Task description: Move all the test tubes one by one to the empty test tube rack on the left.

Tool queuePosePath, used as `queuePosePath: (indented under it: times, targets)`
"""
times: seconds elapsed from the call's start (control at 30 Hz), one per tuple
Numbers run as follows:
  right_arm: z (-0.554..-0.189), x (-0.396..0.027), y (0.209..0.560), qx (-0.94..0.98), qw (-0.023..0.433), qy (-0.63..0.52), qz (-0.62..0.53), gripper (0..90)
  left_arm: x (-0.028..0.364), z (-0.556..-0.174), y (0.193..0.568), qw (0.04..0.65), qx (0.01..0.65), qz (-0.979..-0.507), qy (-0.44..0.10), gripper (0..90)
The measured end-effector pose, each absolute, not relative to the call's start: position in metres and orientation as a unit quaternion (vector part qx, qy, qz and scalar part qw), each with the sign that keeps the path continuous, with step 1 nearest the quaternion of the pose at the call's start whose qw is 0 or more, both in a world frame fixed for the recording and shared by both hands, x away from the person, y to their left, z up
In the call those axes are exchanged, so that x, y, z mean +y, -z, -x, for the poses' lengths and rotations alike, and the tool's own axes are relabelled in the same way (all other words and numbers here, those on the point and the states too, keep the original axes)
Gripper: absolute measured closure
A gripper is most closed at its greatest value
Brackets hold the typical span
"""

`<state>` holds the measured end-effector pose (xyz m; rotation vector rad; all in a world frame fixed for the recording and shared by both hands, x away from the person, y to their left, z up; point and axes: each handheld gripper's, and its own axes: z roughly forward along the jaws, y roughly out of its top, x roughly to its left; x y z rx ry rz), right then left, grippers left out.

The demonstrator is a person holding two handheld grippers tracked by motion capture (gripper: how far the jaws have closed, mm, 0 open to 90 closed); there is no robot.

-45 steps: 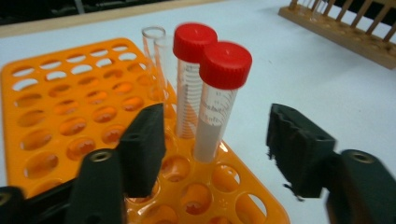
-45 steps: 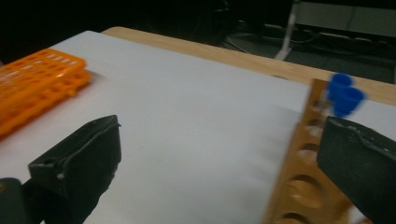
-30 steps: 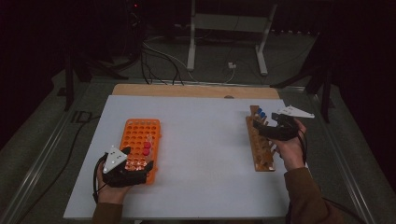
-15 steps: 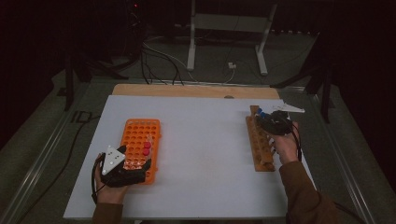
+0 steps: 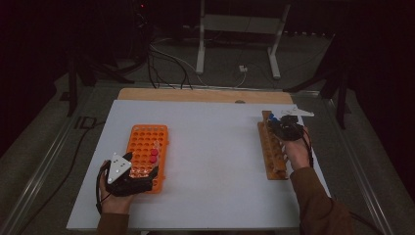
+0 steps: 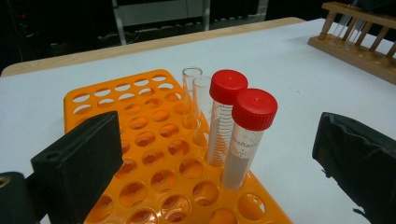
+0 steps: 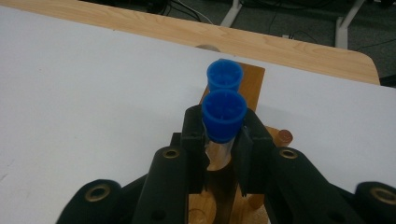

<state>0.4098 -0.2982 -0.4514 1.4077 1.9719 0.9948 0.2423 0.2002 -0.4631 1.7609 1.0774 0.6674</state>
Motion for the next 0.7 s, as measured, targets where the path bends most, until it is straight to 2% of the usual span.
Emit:
queuePosePath:
  times: [0.47, 0.7]
  targets:
    - [-0.392, -0.3, 0.425, 0.71, 0.281, -0.402, -0.506, 77.1, 0.199, -0.243, 0.464, 0.464, 0.445, -0.716, -0.273, 0.7]
    - [-0.381, -0.296, 0.405, 0.709, 0.308, -0.41, -0.484, 77.1, 0.197, -0.244, 0.458, 0.467, 0.445, -0.712, -0.277, 0.7]
